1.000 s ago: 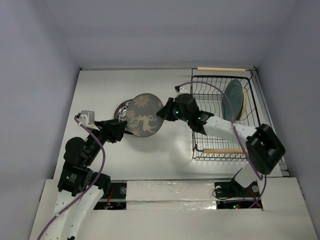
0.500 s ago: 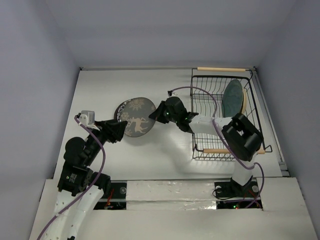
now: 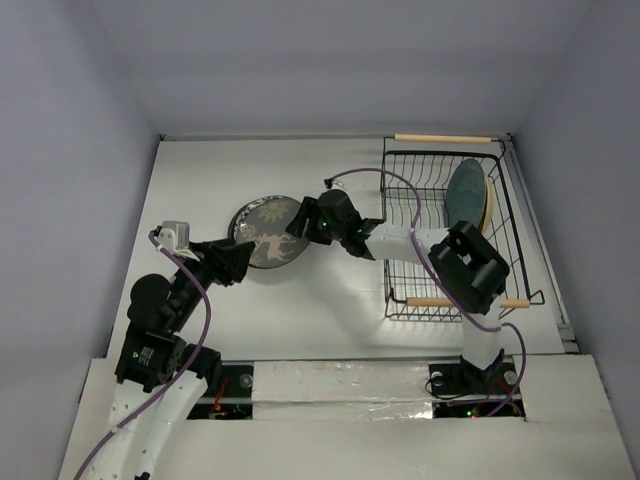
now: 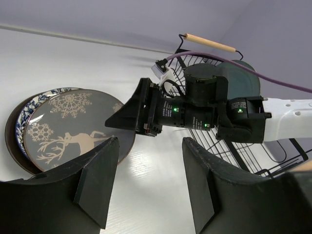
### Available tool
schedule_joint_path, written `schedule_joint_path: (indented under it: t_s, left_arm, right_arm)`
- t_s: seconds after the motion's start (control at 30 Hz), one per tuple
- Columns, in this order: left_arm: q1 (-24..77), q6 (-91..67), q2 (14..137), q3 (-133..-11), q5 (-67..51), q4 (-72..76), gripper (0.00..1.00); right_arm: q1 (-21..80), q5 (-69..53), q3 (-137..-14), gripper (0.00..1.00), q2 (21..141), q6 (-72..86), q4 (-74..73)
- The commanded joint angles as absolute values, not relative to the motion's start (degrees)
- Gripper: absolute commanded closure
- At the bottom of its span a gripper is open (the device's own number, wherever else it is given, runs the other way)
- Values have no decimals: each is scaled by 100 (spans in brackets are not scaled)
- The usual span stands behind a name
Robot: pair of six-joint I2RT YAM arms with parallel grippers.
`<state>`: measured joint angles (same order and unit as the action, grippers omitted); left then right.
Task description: Unload the plates from the dish rack
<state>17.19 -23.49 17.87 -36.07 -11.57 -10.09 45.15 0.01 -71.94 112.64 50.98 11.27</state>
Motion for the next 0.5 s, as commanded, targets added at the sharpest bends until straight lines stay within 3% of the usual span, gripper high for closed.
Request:
schedule_joint_path:
  t_s: [0.0, 0.13, 0.27, 0.37, 0.47]
  left_arm:
    - [1696, -2364, 1758, -3568, -1213, -721, 49]
    - [1696, -2364, 1767, -3568, -1222, -712, 49]
    - [1696, -2355, 1784, -3560, -1248, -712, 49]
    - [1696, -2355, 1775, -3560, -1248, -721, 49]
    - [1696, -2347, 1749, -3568, -1248, -721, 49]
  right_arm:
    - [4720, 324, -7576, 29, 10883, 4369, 713]
    - [4772, 798, -7269, 9, 10251, 3834, 229]
    - [4772, 1326, -6980, 6, 9485, 3438, -473]
    - [4772, 2194, -6830, 16, 8688, 3244, -859]
    - [4712, 3644, -6645, 45, 7861, 3085, -1394]
